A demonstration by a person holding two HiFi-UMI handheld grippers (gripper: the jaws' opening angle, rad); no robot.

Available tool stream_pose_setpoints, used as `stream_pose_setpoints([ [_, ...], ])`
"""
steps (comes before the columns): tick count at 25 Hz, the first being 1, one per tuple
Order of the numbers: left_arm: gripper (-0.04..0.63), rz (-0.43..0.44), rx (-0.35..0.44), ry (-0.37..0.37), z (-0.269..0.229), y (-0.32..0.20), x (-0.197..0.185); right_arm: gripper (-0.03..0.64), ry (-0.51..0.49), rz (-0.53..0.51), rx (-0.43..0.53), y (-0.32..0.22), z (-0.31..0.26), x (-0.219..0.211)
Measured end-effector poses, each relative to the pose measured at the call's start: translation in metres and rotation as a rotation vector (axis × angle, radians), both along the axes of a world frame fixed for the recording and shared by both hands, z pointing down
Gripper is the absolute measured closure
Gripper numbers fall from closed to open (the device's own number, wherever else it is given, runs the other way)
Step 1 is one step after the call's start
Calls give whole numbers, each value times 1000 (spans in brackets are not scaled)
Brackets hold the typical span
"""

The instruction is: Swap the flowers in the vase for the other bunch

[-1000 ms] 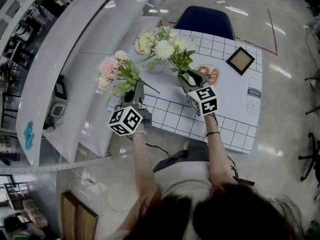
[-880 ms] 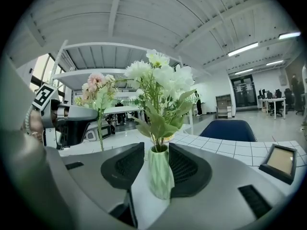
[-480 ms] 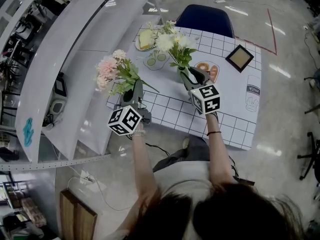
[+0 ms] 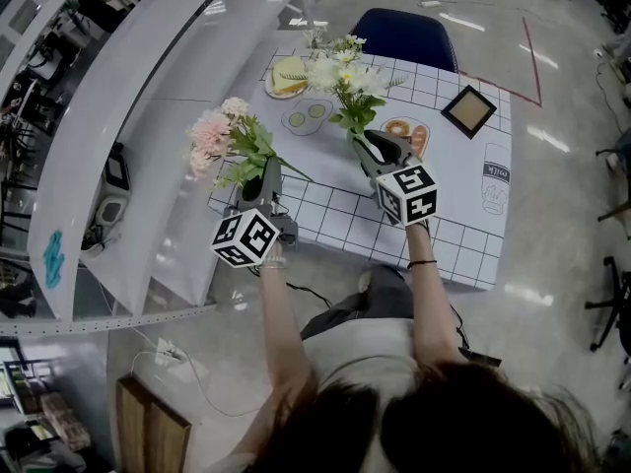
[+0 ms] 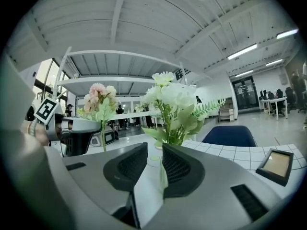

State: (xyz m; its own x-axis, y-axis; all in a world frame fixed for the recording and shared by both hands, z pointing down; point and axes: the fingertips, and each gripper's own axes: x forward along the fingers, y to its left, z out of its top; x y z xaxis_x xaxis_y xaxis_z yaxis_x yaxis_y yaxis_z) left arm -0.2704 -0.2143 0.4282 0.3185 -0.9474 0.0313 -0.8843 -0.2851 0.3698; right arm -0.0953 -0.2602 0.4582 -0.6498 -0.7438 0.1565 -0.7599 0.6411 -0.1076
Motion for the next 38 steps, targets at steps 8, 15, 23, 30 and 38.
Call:
stream_pose_setpoints([
  [8,541,15,13,-2,-5,3,5,561,-23,-39,17,7,-17,-4],
  [15,541,44,27,-13,-10,4,12,588,-53,-122,9,16,-29,-12],
  [23,541,88,30,-25,-12,5,25,604,-58,-166,8,21,-39,-16],
  [30,541,94,41,-24,-16,3,27,609,-82,-187,6,22,-44,-16],
  [38,541,101,43,-25,-16,3,29,609,-78,-196,9,23,-44,-17],
])
